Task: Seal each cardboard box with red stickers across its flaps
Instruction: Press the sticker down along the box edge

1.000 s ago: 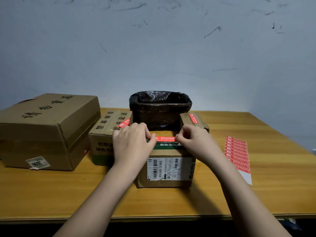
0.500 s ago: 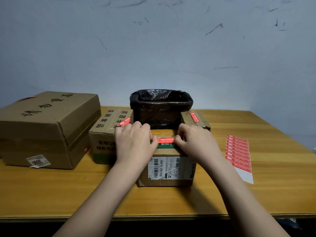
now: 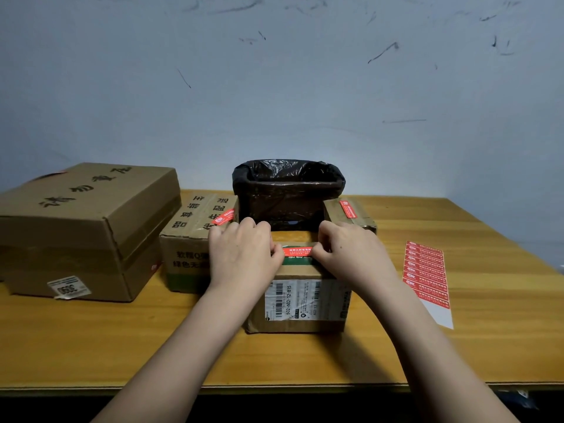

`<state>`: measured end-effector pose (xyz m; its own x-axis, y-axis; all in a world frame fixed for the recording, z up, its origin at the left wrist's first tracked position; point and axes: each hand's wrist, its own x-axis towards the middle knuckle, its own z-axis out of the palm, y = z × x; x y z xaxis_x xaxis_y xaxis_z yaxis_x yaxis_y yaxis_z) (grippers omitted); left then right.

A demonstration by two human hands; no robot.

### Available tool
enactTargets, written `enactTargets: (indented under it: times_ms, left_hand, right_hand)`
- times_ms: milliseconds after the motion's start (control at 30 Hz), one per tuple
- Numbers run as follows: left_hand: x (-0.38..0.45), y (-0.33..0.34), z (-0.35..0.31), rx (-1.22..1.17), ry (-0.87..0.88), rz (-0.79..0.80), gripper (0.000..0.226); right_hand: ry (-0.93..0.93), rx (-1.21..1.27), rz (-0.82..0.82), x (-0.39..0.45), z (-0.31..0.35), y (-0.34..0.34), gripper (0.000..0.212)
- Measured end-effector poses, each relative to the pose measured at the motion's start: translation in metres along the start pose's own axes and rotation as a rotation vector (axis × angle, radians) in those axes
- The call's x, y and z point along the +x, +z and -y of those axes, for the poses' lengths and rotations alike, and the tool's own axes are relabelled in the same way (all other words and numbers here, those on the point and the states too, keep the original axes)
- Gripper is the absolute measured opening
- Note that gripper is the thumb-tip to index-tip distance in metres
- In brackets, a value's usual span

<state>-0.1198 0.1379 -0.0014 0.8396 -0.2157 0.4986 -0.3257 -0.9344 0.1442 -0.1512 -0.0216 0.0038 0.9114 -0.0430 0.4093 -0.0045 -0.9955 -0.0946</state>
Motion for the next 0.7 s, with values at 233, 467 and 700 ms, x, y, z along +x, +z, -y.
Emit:
enactTargets:
  times_ms: [233, 467, 700]
  left_hand:
    - [0.002, -0.001, 0.0, 0.015, 0.019, 0.029, 0.021]
    - [0.002, 0.0, 0.002, 0.032, -0.014, 0.079, 0.023]
    - [0.001, 0.003, 0.008, -0.016, -0.068, 0.106, 0.028]
  right_hand:
    - [-0.015, -0.037, 0.018, 0.001, 0.001, -0.003, 0.016]
    - [0.012, -0.007, 0.011, -0.002, -0.001, 0.0, 0.02]
    - [0.079, 0.063, -0.039, -0.007, -0.001, 0.008, 0.014]
